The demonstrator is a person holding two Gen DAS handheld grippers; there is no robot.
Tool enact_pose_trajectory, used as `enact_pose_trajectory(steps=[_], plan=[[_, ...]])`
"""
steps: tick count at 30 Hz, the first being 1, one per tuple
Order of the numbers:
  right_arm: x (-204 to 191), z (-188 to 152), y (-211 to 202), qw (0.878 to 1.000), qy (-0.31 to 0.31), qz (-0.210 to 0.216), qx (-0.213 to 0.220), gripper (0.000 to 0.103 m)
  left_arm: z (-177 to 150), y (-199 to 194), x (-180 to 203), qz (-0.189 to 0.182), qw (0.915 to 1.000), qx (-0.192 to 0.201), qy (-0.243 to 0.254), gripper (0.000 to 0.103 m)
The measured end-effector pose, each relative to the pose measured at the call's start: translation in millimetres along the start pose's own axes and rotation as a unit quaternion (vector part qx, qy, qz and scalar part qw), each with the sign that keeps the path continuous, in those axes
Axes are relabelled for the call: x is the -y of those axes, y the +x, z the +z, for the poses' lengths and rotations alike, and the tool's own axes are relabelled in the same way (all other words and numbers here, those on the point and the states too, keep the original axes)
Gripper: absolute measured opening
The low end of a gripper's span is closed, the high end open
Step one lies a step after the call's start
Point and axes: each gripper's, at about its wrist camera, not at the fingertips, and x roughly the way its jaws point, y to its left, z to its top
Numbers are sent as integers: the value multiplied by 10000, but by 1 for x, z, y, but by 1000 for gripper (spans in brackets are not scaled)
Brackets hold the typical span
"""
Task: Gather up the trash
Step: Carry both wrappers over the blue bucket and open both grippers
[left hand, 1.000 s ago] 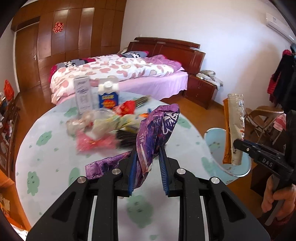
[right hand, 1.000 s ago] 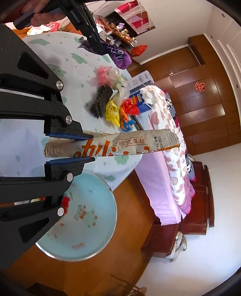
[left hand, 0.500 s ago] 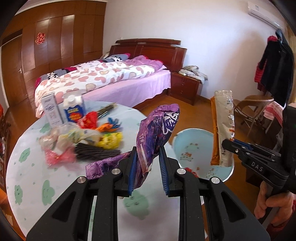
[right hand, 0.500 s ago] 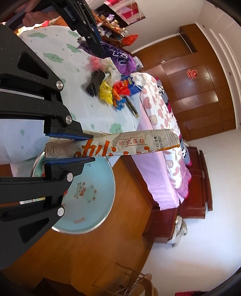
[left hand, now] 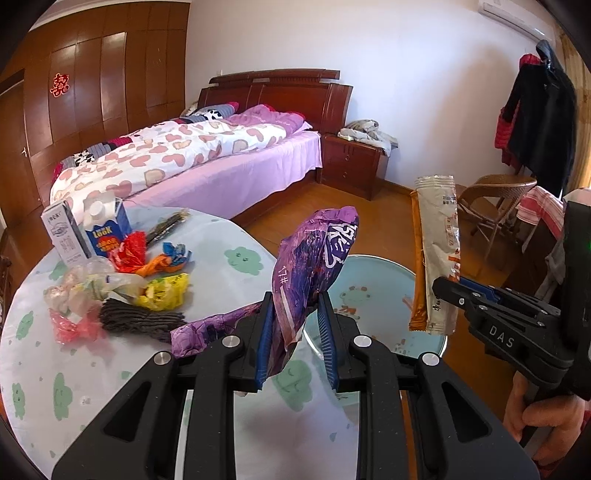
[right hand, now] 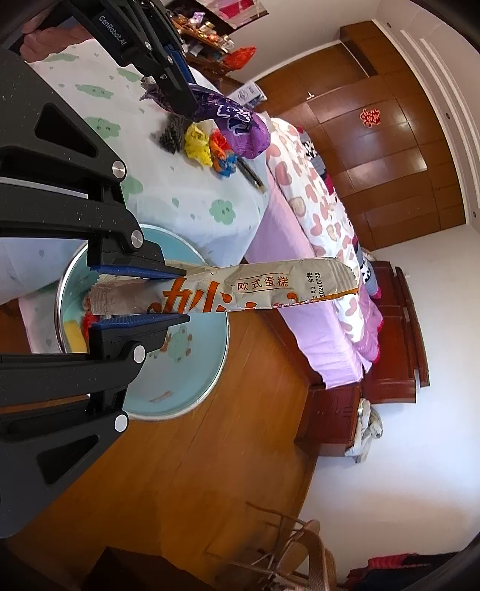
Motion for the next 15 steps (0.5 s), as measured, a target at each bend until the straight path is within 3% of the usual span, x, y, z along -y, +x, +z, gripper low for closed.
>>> enact_pose_trajectory(steps=[15], plan=[[39, -16, 36, 9966, 316, -499, -574, 19, -3, 58, 40, -23, 9990, -395, 196, 24]])
